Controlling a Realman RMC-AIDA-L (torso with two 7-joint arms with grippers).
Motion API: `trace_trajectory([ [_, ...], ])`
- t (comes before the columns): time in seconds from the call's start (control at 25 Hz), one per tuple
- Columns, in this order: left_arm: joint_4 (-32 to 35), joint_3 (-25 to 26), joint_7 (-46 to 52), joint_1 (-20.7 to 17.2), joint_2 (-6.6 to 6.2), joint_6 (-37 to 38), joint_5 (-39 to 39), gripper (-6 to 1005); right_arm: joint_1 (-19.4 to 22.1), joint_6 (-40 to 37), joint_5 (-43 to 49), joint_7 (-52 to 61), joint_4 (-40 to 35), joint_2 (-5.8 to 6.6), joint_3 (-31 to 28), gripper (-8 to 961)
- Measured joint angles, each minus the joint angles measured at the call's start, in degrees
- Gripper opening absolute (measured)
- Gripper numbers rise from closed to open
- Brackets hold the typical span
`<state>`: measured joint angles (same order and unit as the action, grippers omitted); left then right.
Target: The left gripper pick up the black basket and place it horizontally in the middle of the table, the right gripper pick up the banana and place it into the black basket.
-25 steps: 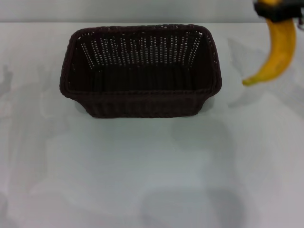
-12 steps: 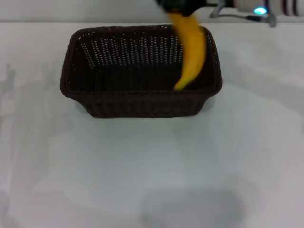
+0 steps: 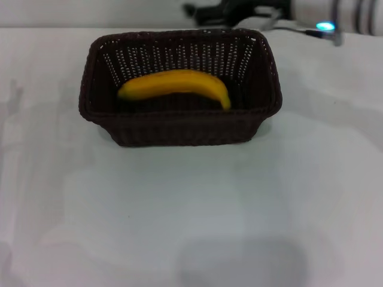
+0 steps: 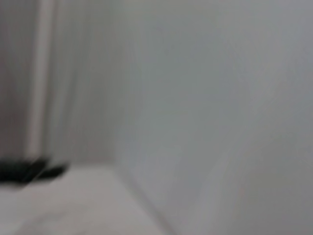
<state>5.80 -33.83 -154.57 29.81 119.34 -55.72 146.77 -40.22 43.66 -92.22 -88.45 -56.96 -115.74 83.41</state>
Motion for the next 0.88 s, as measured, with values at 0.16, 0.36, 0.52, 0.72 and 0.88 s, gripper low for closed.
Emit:
trace_trajectory([
  [0.16,0.0,0.02,-0.02,0.18,-0.03,0.74,-0.07,825,8.95,2.1,-18.66,-11.69,-0.8,0.01,-4.44,846],
  [0.36,0.15,0.03,-0.1,0.0,-0.05,0.55,-0.01,825,16.37,13.75,-44.46,-33.19,10.64,0.16,-8.78,869],
  [0.52,-0.02,-0.06,-1.14,0.17,-0.07,0.36,-0.19,825,17.13,25.85,-56.16,-48.44,27.86,0.18,-13.77,869],
  [0.72,-0.09,-0.39,-1.44,0.36,-0.04,0.41,-0.8,827,15.27,32.32,-59.71,-63.1,46.83,-0.48,-21.7,869],
  [0.88,-0.1,-0.6,-1.44,0.62,0.03,-0.51,-1.4,827,15.34,32.98,-59.92,-68.03,52.65,-0.47,-23.14,869],
])
